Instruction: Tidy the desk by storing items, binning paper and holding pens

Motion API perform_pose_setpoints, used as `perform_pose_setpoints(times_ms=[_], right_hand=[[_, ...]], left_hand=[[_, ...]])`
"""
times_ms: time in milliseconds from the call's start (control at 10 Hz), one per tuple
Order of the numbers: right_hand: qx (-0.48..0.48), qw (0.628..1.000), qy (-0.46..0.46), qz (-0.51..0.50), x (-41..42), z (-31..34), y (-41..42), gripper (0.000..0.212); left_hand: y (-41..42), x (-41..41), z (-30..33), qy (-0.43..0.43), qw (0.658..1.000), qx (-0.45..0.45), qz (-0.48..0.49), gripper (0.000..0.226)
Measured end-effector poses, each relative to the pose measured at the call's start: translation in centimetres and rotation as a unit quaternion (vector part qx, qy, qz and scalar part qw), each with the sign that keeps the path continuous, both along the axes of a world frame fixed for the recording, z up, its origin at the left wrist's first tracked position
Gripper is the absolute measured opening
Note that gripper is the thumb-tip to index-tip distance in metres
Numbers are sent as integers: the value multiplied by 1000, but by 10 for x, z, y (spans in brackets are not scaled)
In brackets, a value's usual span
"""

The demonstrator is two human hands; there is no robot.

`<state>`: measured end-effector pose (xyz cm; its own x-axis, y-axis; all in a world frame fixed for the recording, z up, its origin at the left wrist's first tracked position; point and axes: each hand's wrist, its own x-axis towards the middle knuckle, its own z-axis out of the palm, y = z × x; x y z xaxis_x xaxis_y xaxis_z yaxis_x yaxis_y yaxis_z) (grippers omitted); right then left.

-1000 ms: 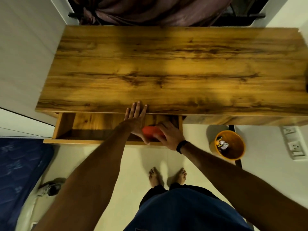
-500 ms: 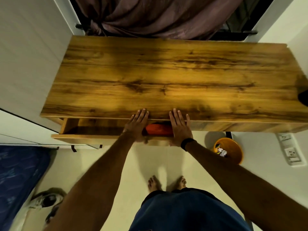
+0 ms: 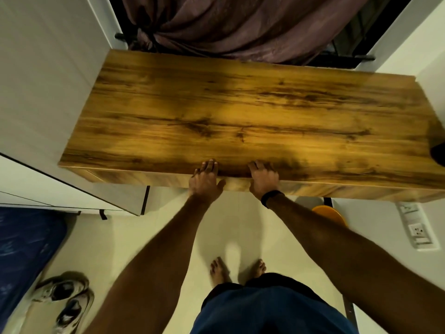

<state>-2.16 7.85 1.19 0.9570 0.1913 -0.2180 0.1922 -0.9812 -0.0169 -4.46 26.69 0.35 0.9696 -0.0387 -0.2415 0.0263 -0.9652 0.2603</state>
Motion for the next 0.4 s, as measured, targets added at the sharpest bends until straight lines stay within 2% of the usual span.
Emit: perform_pose_setpoints(times_ms=[100,200,400], right_hand=[[49,998,35,24,4,-8,-22,81],[37,995,61,72,5,-26,-46,87],[76,994,76,18,24,-24,-66,71]], left_hand=[[-5,-9,-14,-8,1000,10,-2,87],[-13,-12,-24,3,1000,14,28,100],[-37,21,-19,62,997,10,48,103]])
